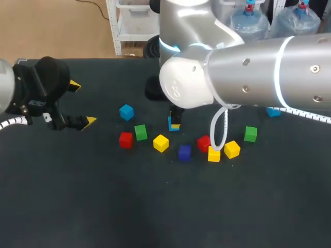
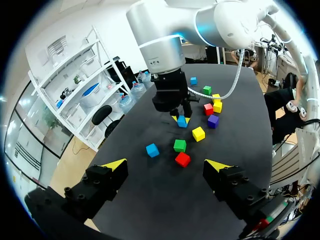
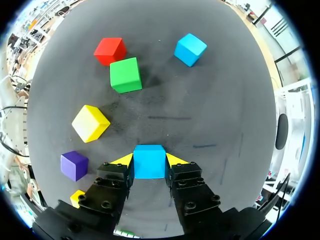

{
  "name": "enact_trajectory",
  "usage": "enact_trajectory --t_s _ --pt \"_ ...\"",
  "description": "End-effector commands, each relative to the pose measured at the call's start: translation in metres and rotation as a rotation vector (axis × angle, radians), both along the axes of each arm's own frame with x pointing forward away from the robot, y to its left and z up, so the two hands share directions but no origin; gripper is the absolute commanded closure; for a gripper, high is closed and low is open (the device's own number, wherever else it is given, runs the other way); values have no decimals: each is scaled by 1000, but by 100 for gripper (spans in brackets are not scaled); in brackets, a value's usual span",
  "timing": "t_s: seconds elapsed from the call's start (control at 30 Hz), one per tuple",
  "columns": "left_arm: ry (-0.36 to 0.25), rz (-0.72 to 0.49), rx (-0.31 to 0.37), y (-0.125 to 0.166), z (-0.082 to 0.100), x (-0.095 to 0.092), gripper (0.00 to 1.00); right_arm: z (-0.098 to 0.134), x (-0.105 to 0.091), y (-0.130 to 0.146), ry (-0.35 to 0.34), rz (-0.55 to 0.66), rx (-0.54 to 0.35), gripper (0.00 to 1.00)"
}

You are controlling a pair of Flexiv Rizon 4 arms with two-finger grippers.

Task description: Place the blue cubes, place green cubes on the blue cubes, place the yellow cubes on the green cubes, then place the red cubes on the yellow cubes, and place purple cube on the red cubes.

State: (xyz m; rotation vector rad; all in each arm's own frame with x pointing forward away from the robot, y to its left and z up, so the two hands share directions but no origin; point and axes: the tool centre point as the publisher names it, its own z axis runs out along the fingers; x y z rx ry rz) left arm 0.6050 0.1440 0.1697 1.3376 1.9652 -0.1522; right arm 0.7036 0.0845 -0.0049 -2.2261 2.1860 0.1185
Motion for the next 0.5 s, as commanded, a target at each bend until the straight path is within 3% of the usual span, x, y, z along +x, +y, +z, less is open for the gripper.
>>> enact_trajectory --t_s 0.03,0.5 --pt "1 -2 0 1 0 1 0 -1 1 1 -1 -3 0 100" --pt "1 -2 0 1 0 1 0 -1 3 2 -9 -21 8 100"
